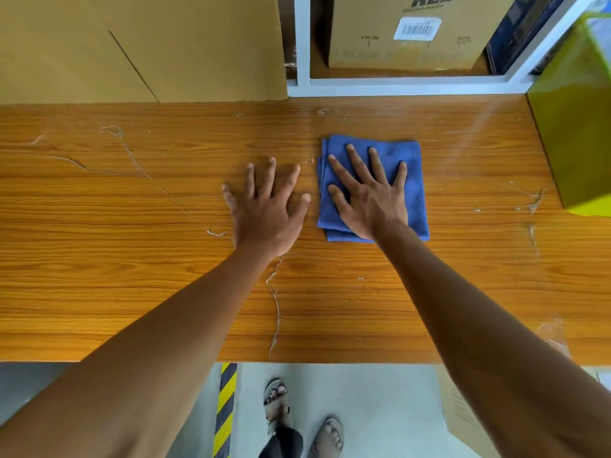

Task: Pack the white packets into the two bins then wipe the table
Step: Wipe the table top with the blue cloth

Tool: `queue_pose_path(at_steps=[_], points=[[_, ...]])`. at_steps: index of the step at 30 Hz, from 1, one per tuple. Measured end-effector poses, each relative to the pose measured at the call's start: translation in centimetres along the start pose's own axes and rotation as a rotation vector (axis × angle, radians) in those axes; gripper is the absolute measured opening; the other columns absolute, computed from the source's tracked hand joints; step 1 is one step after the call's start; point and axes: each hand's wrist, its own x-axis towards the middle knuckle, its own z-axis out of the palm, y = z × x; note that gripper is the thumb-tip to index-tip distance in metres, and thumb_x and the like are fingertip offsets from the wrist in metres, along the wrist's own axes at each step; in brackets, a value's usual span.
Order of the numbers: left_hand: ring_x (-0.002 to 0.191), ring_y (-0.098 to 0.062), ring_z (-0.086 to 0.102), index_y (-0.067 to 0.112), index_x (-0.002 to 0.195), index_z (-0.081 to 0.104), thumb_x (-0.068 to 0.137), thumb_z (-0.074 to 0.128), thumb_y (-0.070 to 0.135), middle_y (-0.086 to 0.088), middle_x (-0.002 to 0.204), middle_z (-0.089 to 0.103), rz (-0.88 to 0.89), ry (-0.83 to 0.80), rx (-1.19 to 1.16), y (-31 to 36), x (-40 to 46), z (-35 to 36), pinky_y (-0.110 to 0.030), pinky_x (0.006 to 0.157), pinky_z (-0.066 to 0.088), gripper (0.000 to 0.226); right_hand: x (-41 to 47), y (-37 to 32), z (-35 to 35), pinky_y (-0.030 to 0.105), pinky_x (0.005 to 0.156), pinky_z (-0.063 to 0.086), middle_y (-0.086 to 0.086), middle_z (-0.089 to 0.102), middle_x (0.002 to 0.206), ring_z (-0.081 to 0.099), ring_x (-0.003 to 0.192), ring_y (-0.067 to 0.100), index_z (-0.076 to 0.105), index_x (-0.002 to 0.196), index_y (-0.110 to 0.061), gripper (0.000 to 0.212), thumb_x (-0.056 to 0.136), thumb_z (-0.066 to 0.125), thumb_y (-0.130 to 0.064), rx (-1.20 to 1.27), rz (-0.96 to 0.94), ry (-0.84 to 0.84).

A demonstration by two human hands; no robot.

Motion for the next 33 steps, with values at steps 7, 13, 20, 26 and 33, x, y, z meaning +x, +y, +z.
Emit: queue_pose_path(at_steps=[7,13,20,26,33], points=[[0.163,-0.032,-0.007,0.053,0.164,0.002,0.102,0.007,0.076,0.007,0.178,-0.006,0.011,0.006,-0.006,0.0,-0.1,0.0,-0.077,0.120,0.000,0.066,-5.3,-0.7,0.7,0.077,0.120,0.000,-0.014,-0.005,0.176,-0.007,0.163,0.026,-0.002,0.165,-0.050,0.063,0.106,0.011,-0.068,0.013,-0.028,-0.018],[0.163,-0.031,-0.011,0.055,0.163,-0.005,0.104,0.004,0.072,0.008,0.177,-0.011,-0.005,0.010,0.012,-0.1,0.2,0.7,-0.076,0.121,-0.002,0.062,7.0,1.1,-1.2,0.078,0.119,0.000,-0.014,-0.003,0.176,-0.006,0.163,0.025,0.000,0.164,-0.051,0.064,0.104,0.010,-0.068,-0.004,-0.014,-0.024],[0.162,-0.030,-0.015,0.055,0.163,-0.005,0.105,0.001,0.069,0.010,0.176,-0.015,0.005,-0.025,-0.016,-0.1,0.1,0.1,-0.076,0.121,-0.004,0.060,3.7,-0.8,-0.6,0.077,0.120,0.000,-0.013,-0.005,0.176,-0.006,0.163,0.024,-0.002,0.166,-0.047,0.063,0.106,0.007,-0.065,-0.005,-0.037,-0.018],[0.163,-0.027,-0.012,0.056,0.162,-0.005,0.105,0.000,0.066,0.010,0.177,-0.012,0.026,-0.024,-0.016,-0.7,3.5,-0.4,-0.076,0.122,0.000,0.058,1.0,-1.7,0.0,0.076,0.121,-0.004,-0.015,-0.005,0.176,-0.009,0.163,0.022,-0.004,0.165,-0.049,0.061,0.106,0.004,-0.065,0.022,-0.019,-0.024],[0.163,-0.029,-0.013,0.055,0.163,-0.005,0.105,0.001,0.065,0.010,0.176,-0.013,-0.058,-0.012,-0.007,-0.8,9.3,-0.3,-0.075,0.122,-0.002,0.058,11.9,-1.0,-1.0,0.078,0.119,-0.002,-0.016,-0.004,0.176,-0.006,0.163,0.022,-0.002,0.165,-0.049,0.061,0.106,0.007,-0.064,-0.005,-0.034,-0.013]])
